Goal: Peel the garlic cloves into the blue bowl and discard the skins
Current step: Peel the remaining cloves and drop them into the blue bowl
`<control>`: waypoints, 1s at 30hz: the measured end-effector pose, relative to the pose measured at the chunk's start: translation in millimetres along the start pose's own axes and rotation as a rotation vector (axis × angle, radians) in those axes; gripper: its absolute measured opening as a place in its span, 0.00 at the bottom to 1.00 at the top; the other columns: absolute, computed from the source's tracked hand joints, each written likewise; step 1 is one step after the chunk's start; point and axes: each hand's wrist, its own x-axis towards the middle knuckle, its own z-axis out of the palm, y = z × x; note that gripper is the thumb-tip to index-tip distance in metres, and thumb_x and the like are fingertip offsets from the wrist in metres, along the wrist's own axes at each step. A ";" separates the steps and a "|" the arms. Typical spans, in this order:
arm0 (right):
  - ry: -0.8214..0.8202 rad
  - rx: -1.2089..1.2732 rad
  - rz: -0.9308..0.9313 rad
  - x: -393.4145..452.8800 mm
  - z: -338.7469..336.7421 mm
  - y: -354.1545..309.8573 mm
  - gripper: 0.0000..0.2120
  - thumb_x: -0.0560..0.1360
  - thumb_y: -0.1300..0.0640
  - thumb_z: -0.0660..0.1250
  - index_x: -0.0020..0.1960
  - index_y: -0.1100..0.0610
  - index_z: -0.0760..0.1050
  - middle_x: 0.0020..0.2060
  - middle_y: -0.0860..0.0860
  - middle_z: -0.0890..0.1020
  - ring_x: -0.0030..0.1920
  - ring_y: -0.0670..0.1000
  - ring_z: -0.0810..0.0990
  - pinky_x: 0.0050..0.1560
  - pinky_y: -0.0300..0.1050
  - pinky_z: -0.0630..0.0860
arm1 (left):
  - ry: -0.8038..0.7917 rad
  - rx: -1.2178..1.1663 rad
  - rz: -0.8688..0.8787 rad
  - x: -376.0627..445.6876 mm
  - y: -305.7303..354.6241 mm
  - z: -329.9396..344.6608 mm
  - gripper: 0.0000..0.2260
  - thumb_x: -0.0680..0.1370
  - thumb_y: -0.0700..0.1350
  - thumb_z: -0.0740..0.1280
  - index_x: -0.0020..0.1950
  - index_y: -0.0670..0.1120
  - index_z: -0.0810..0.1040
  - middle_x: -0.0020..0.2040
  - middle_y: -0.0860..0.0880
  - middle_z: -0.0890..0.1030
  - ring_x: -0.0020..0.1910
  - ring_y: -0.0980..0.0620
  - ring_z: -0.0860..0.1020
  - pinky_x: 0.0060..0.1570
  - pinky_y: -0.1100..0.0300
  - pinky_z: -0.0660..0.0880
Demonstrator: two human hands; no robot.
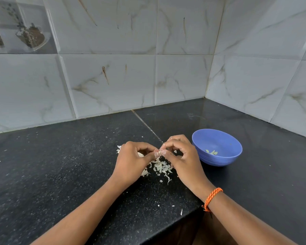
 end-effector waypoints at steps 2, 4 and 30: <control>-0.040 0.071 0.044 1.8 -1.6 2.7 0.03 0.78 0.60 0.76 0.48 0.53 0.86 0.53 0.49 0.79 0.49 0.54 0.82 0.41 0.47 0.80 | -0.024 -0.069 -0.027 0.9 0.8 -1.7 0.03 0.78 0.44 0.78 0.45 0.51 0.91 0.41 0.52 0.89 0.40 0.54 0.85 0.48 0.53 0.81; -0.064 0.100 0.058 2.4 -3.2 3.3 0.02 0.79 0.59 0.76 0.49 0.53 0.86 0.54 0.50 0.79 0.49 0.55 0.83 0.35 0.46 0.80 | -0.043 -0.125 -0.050 1.3 0.6 -3.0 0.03 0.79 0.43 0.78 0.45 0.49 0.91 0.40 0.49 0.88 0.38 0.54 0.83 0.46 0.56 0.79; 0.027 -0.104 -0.150 -5.2 12.8 -4.9 0.26 0.78 0.63 0.77 0.72 0.46 0.79 0.52 0.42 0.87 0.49 0.51 0.86 0.41 0.44 0.82 | 0.052 -0.152 -0.086 3.0 -6.2 -0.4 0.07 0.81 0.44 0.76 0.43 0.49 0.89 0.35 0.42 0.85 0.33 0.48 0.79 0.40 0.55 0.74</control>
